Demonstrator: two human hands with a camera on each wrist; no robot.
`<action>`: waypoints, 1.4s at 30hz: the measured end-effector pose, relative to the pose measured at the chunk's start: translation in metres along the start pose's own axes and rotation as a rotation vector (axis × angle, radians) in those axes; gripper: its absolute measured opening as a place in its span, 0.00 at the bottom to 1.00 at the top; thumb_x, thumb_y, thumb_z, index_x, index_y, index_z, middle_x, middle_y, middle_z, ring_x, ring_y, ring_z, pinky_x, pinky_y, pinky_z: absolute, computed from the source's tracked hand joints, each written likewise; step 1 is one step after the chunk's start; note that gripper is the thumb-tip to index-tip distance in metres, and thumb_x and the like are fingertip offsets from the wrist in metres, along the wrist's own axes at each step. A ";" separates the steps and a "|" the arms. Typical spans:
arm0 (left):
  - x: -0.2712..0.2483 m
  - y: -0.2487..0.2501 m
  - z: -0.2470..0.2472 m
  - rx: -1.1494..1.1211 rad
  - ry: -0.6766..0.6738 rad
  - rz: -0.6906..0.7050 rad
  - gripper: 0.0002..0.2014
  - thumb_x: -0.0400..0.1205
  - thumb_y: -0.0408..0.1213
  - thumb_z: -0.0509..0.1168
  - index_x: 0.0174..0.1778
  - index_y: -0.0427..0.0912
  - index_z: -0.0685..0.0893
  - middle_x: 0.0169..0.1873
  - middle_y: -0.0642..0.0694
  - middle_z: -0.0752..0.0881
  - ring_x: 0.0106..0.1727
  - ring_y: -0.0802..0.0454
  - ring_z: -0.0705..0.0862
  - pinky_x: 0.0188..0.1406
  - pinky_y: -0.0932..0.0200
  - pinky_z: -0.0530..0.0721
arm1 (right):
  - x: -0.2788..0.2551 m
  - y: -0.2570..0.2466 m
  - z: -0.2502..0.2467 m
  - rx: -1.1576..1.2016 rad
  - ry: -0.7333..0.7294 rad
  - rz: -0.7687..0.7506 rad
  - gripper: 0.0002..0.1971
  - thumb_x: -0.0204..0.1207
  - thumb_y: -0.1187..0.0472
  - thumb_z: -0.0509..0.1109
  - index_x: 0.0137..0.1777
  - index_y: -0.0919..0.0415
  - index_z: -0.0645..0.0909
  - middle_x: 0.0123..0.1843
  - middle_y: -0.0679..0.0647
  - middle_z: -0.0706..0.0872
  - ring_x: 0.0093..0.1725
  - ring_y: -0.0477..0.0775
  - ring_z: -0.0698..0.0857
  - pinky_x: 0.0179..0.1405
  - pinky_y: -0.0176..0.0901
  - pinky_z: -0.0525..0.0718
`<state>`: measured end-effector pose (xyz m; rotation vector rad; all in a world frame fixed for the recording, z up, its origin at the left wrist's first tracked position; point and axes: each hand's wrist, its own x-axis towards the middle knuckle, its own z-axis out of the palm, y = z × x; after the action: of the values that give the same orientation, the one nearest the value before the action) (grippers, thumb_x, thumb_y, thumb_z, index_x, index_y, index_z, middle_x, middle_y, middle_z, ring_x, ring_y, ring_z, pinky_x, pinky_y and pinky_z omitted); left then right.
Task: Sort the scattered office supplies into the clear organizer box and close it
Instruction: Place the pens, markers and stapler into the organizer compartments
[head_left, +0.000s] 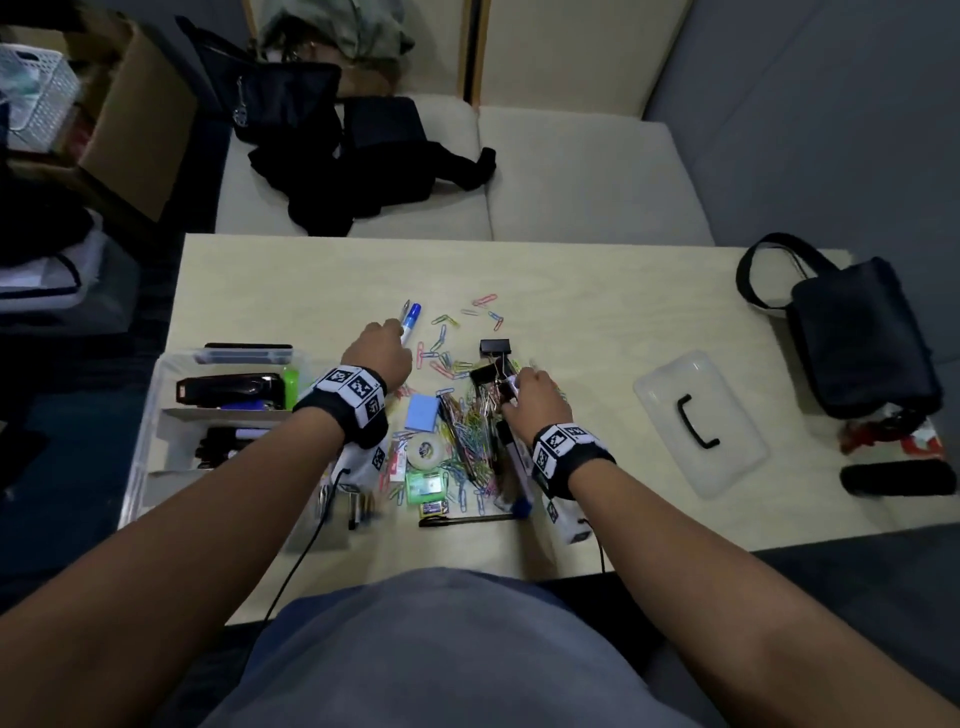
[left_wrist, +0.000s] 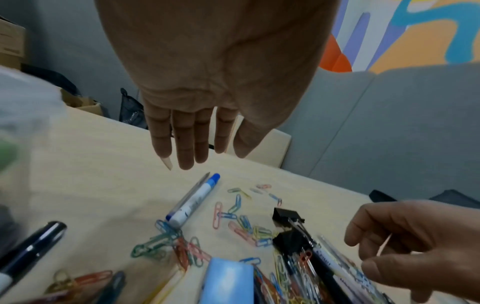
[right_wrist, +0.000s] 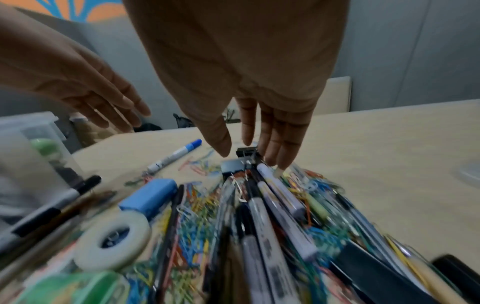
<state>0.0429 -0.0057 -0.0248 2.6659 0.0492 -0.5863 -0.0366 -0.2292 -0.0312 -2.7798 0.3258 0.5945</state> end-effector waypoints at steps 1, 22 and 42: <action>0.004 0.002 0.007 0.015 -0.014 -0.014 0.20 0.84 0.38 0.59 0.73 0.39 0.73 0.62 0.35 0.78 0.54 0.35 0.82 0.46 0.49 0.79 | 0.002 0.006 0.005 -0.015 -0.029 0.032 0.25 0.77 0.55 0.71 0.70 0.62 0.71 0.71 0.62 0.74 0.67 0.65 0.79 0.57 0.56 0.82; 0.064 -0.008 0.064 0.173 0.015 -0.214 0.23 0.82 0.42 0.67 0.67 0.35 0.69 0.59 0.32 0.76 0.55 0.33 0.81 0.52 0.43 0.78 | 0.026 0.025 0.055 0.048 -0.169 0.079 0.34 0.76 0.60 0.72 0.77 0.65 0.59 0.70 0.63 0.76 0.54 0.67 0.86 0.38 0.50 0.80; 0.049 -0.014 0.077 0.220 0.008 -0.165 0.15 0.84 0.33 0.60 0.65 0.32 0.69 0.55 0.32 0.80 0.53 0.32 0.84 0.48 0.44 0.78 | 0.019 0.038 0.035 0.292 -0.119 0.204 0.16 0.85 0.59 0.62 0.69 0.65 0.68 0.58 0.63 0.86 0.41 0.61 0.86 0.31 0.48 0.79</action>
<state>0.0551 -0.0257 -0.1136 2.8964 0.2211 -0.6674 -0.0426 -0.2567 -0.0780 -2.4375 0.6221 0.6942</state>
